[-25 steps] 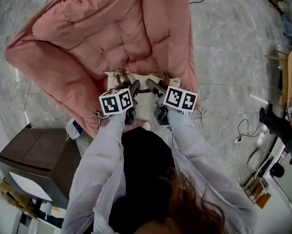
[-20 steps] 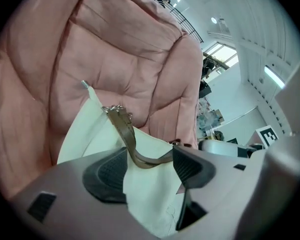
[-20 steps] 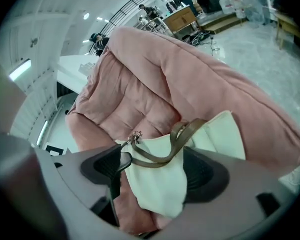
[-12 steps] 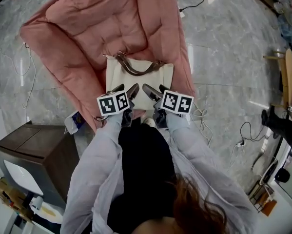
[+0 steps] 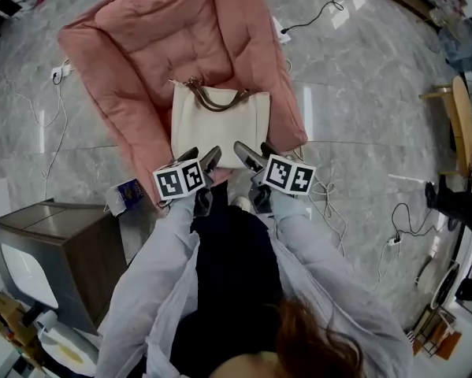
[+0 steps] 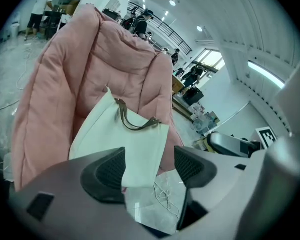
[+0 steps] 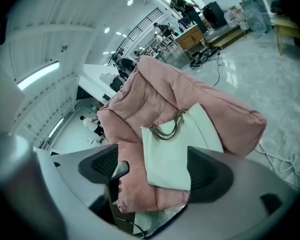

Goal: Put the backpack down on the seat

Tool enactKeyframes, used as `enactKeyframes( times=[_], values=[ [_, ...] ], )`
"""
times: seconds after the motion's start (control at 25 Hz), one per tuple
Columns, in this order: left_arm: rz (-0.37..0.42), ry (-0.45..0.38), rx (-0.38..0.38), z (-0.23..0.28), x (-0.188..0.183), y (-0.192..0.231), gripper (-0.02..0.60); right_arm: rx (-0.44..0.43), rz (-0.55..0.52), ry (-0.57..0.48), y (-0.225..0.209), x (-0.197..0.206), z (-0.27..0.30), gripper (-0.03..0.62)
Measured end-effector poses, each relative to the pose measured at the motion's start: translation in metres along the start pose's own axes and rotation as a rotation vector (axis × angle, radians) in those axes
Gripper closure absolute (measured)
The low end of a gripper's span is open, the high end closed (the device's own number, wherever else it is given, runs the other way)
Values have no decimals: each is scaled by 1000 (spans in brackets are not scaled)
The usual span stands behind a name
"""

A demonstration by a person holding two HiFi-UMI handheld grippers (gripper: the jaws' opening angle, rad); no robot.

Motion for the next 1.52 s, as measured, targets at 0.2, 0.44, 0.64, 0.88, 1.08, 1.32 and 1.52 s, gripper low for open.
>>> enactKeyframes(
  times=[0.2, 0.44, 0.64, 0.88, 1.08, 1.32, 1.52],
  values=[
    [0, -41, 2, -35, 25, -6, 270, -45, -38, -56, 18, 19, -34, 160],
    [41, -110, 28, -72, 40, -25, 270, -66, -90, -118, 39, 37, -83, 160],
    [144, -205, 61, -106, 26, -49, 270, -79, -182, -197, 59, 37, -113, 160],
    [284, -343, 65, -154, 14, -77, 270, -107, -306, -274, 83, 26, -149, 160],
    [441, -482, 48, -190, -7, -98, 271, -104, -440, -352, 101, 17, -177, 168],
    [497, -491, 100, -207, -5, -114, 286, -116, -453, -385, 103, 20, -188, 194],
    [499, -537, 49, -215, 1, -113, 455, -105, -491, -416, 104, 25, -192, 304]
  ],
)
Point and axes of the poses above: the fingertips, and each gripper's own axes: z forward along the fingers, y to its left, x out of its underside, the point moved 8 cm from there along -z, backward along the fingers, and after that the axes turned 2 degrees about -x, right-handed, at the moved point
